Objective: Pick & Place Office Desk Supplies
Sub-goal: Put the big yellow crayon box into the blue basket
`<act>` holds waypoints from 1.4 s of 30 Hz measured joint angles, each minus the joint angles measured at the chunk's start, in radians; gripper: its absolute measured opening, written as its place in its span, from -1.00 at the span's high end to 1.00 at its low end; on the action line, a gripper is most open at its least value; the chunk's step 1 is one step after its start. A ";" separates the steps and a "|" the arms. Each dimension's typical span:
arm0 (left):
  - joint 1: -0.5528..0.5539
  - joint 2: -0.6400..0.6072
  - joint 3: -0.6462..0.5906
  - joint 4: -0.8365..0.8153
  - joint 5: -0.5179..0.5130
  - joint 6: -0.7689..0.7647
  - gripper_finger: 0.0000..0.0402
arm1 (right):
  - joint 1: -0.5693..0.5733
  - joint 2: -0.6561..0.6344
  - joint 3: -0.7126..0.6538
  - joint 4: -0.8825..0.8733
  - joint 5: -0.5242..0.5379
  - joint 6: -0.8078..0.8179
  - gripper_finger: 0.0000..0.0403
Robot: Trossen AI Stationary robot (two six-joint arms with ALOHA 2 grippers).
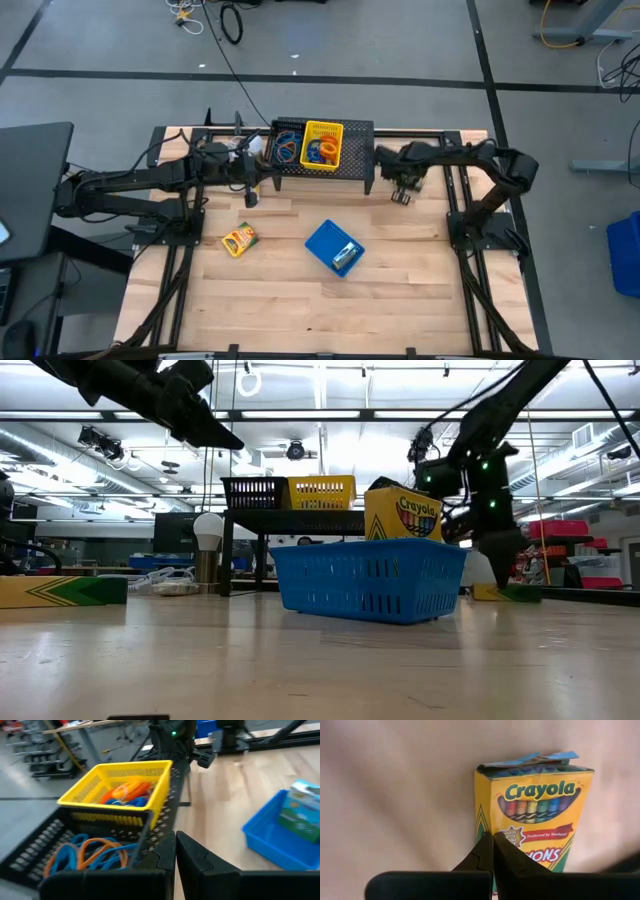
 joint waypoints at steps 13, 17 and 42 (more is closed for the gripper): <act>0.000 0.000 0.000 -0.005 0.217 -0.018 0.90 | 0.570 -0.081 -0.004 -0.038 -0.203 0.444 1.00; 0.000 0.012 0.000 -0.005 0.221 -0.058 0.90 | 0.744 -0.081 -0.004 0.000 -0.202 0.591 1.00; -0.145 0.320 0.001 0.195 0.499 0.177 0.90 | 1.208 -0.082 0.000 0.336 -0.055 0.575 0.93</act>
